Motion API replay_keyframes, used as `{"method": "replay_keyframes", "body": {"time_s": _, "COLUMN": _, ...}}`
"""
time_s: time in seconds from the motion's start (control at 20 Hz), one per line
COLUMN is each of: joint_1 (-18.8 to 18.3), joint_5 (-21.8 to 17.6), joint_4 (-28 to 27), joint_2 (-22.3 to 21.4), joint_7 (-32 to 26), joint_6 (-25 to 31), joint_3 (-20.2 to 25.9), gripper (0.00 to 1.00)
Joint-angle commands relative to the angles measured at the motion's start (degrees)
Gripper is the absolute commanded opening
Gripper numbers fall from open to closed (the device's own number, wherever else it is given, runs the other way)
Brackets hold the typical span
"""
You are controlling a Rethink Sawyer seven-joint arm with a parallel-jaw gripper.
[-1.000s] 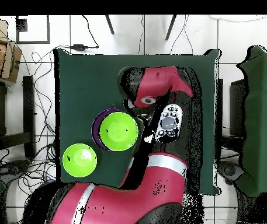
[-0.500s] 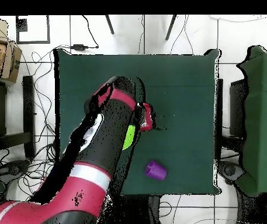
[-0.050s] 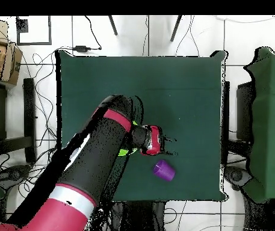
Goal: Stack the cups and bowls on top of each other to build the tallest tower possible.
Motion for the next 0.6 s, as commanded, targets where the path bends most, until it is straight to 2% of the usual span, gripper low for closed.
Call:
{"method": "replay_keyframes", "body": {"time_s": 0.05, "joint_1": -0.31, "joint_5": -1.04, "joint_4": 0.41, "joint_2": -4.13, "joint_7": -12.11, "joint_6": 9.07, "joint_3": 0.35, "gripper": 1.0}}
{"method": "replay_keyframes", "body": {"time_s": 0.15, "joint_1": -1.0, "joint_5": -1.75, "joint_4": -2.03, "joint_2": -3.73, "joint_7": -14.83, "joint_6": 10.43, "joint_3": 0.91, "gripper": 1.0}}
{"method": "replay_keyframes", "body": {"time_s": 0.2, "joint_1": -1.77, "joint_5": -2.73, "joint_4": -3.19, "joint_2": -4.39, "joint_7": -18.16, "joint_6": 11.81, "joint_3": 0.72, "gripper": 1.0}}
{"method": "replay_keyframes", "body": {"time_s": 0.35, "joint_1": -0.22, "joint_5": -6.59, "joint_4": -0.31, "joint_2": -9.83, "joint_7": -23.62, "joint_6": 10.14, "joint_3": -1.76, "gripper": 1.0}}
{"method": "replay_keyframes", "body": {"time_s": 0.45, "joint_1": 0.77, "joint_5": -8.43, "joint_4": -0.64, "joint_2": -11.94, "joint_7": -26.45, "joint_6": 10.84, "joint_3": -2.86, "gripper": 1.0}}
{"method": "replay_keyframes", "body": {"time_s": 0.5, "joint_1": 0.52, "joint_5": -8.2, "joint_4": -0.95, "joint_2": -12.33, "joint_7": -26.26, "joint_6": 11.14, "joint_3": -2.63, "gripper": 1.0}}
{"method": "replay_keyframes", "body": {"time_s": 0.6, "joint_1": -1.11, "joint_5": -7.49, "joint_4": -4.03, "joint_2": -10.02, "joint_7": -24.96, "joint_6": 13.89, "joint_3": -2.05, "gripper": 1.0}}
